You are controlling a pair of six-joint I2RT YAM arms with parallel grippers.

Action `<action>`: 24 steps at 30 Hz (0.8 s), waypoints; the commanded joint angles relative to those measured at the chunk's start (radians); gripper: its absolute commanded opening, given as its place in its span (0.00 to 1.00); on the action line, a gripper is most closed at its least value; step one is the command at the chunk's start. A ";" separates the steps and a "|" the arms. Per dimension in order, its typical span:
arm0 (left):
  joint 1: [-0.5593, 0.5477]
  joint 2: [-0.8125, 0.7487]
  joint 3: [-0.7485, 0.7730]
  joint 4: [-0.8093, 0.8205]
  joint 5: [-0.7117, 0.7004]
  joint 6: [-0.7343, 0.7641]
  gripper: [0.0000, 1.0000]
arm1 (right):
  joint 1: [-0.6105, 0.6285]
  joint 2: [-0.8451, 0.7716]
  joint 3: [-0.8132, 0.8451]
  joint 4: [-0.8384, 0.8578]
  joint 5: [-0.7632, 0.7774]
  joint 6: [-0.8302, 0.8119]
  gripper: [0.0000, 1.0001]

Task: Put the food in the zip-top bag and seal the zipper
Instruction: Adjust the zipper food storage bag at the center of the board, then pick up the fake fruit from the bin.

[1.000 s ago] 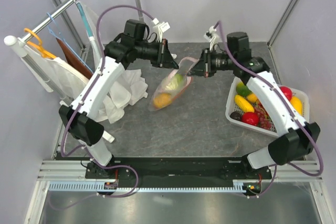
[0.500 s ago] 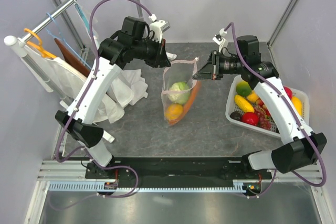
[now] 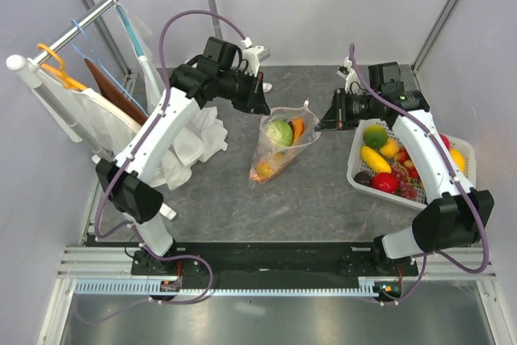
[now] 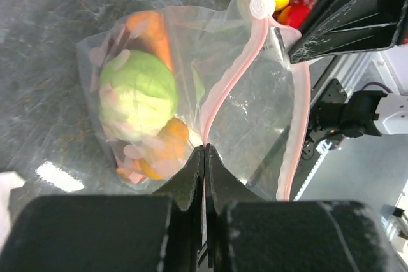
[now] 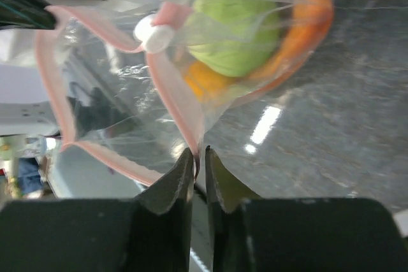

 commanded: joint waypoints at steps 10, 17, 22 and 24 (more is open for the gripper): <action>-0.002 0.098 0.070 0.127 0.059 -0.086 0.02 | -0.210 -0.025 0.238 -0.327 0.203 -0.445 0.98; 0.000 0.087 0.050 0.138 0.076 -0.091 0.02 | -0.423 0.048 0.145 -0.497 0.270 -0.684 0.98; -0.002 0.081 0.046 0.144 0.079 -0.098 0.02 | -0.430 0.062 0.019 -0.555 0.422 -0.850 0.98; 0.000 0.079 0.041 0.145 0.082 -0.103 0.02 | -0.428 0.064 -0.041 -0.548 0.505 -0.838 0.98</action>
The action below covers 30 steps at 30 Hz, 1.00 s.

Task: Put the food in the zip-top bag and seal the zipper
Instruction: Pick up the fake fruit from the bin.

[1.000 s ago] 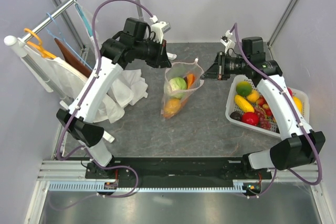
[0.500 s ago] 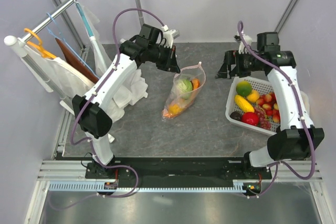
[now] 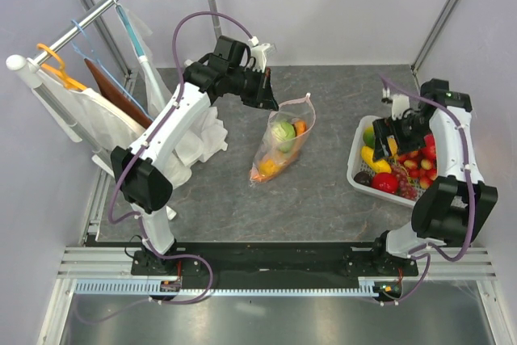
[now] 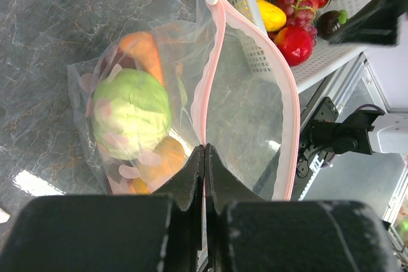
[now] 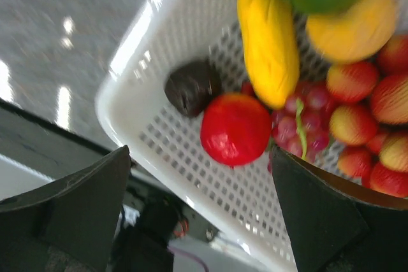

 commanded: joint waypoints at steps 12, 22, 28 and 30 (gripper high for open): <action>0.001 -0.051 -0.014 0.057 0.054 -0.045 0.02 | 0.001 -0.043 -0.326 0.172 0.307 0.119 0.98; 0.002 -0.047 -0.016 0.060 0.051 -0.042 0.02 | 0.006 -0.007 -0.409 0.261 0.333 0.176 0.98; 0.004 -0.039 -0.016 0.061 0.051 -0.037 0.02 | 0.015 0.040 -0.402 0.244 0.304 0.164 0.98; 0.004 -0.039 -0.014 0.060 0.049 -0.035 0.02 | 0.017 0.059 -0.402 0.227 0.295 0.156 0.98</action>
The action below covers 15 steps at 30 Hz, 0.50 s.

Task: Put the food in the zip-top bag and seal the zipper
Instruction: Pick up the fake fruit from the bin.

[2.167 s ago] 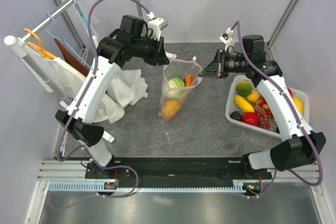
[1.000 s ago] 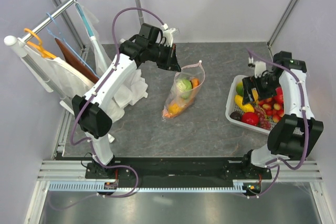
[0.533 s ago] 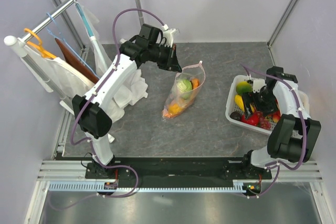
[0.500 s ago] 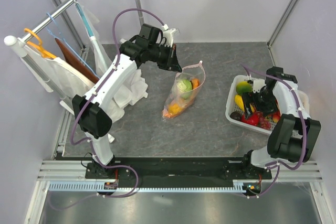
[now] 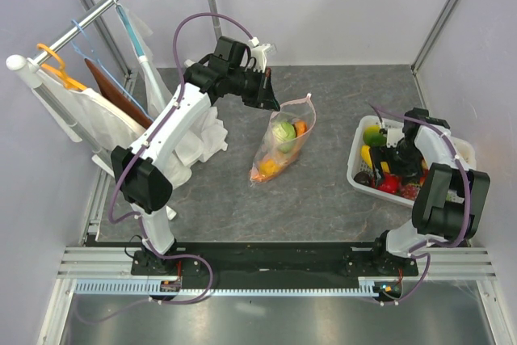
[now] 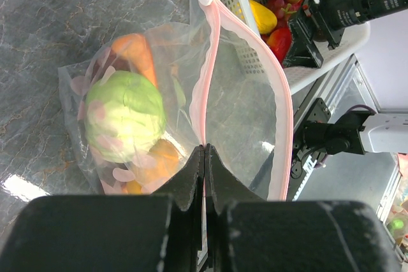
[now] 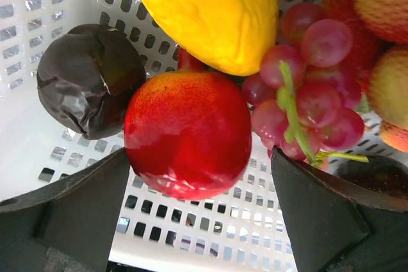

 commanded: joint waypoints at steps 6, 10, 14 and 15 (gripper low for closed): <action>0.006 -0.038 -0.003 0.031 0.027 -0.020 0.02 | 0.008 0.016 0.019 -0.021 -0.050 -0.018 0.78; 0.008 -0.043 -0.016 0.031 0.027 -0.015 0.02 | 0.006 -0.001 0.129 -0.089 -0.054 -0.035 0.65; 0.009 -0.043 -0.021 0.031 0.027 -0.014 0.02 | 0.005 -0.010 0.266 -0.179 -0.090 -0.045 0.60; 0.009 -0.043 -0.023 0.033 0.029 -0.014 0.02 | 0.005 -0.009 0.313 -0.217 -0.103 -0.047 0.59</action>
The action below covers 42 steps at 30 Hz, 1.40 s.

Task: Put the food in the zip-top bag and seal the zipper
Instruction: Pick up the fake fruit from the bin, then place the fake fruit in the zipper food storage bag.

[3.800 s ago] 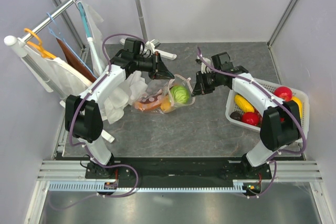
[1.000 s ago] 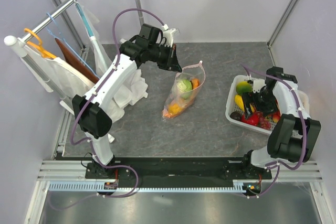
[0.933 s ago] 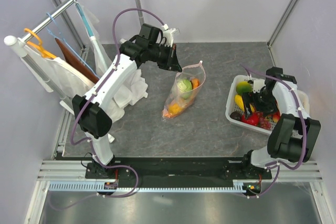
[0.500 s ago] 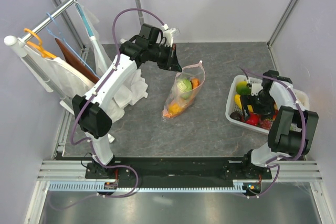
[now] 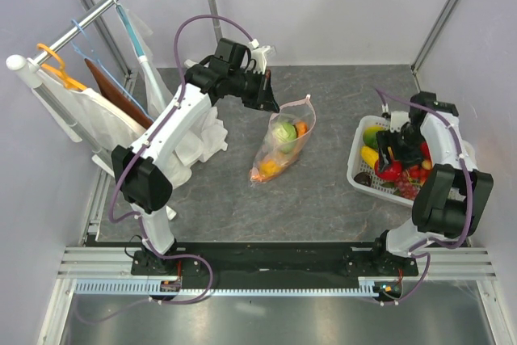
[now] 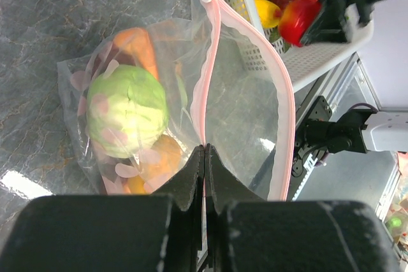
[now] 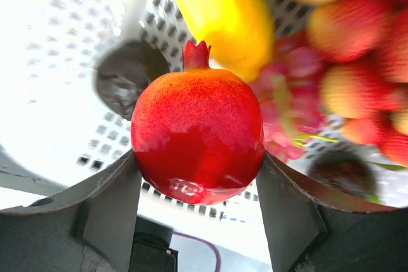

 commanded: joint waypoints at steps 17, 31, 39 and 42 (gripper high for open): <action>0.009 -0.039 -0.024 0.029 0.038 -0.009 0.02 | 0.125 0.073 0.823 -0.235 -0.615 0.078 0.58; 0.009 -0.048 -0.023 0.018 0.050 -0.006 0.02 | 0.461 0.107 0.810 0.085 -0.604 0.201 0.60; 0.009 -0.050 -0.020 0.018 0.070 -0.012 0.02 | 0.582 0.089 0.643 0.160 -0.489 0.184 0.63; 0.009 -0.051 -0.017 0.020 0.073 -0.012 0.02 | 0.608 0.096 0.601 0.165 -0.460 0.175 0.65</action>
